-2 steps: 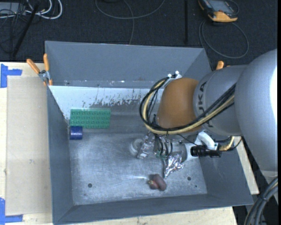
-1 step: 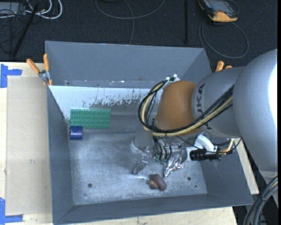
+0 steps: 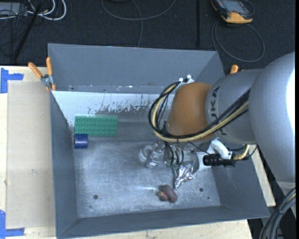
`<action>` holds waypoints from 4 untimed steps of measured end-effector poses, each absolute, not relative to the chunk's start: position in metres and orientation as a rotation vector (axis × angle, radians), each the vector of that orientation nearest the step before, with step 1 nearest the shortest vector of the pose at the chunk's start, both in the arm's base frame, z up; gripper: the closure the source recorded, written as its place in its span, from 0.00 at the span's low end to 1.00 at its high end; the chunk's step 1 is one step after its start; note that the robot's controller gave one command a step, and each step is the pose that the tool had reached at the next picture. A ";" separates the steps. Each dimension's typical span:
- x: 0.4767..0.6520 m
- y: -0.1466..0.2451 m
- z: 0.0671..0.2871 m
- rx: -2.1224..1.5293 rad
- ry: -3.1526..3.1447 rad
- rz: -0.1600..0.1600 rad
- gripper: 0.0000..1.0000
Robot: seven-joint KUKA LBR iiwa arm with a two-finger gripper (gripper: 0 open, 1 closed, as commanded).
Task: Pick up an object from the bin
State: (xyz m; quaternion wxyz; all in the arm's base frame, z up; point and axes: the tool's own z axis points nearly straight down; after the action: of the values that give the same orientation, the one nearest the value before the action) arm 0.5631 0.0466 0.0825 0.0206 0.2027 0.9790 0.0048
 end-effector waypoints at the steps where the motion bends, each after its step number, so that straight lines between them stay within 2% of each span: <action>1: 0.555 0.050 0.077 0.629 3.071 0.011 0.00; 2: 0.467 0.011 0.116 0.784 3.050 -0.004 0.00; 3: 0.471 -0.006 0.071 1.012 2.977 0.004 0.00; 4: 0.473 -0.008 0.073 1.017 2.966 0.005 1.00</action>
Offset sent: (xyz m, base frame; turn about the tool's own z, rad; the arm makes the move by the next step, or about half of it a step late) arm 0.0000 0.0000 0.0000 0.0000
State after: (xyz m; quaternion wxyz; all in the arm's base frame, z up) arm 0.4731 -0.0081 0.0733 0.0030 0.3243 0.9459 0.0016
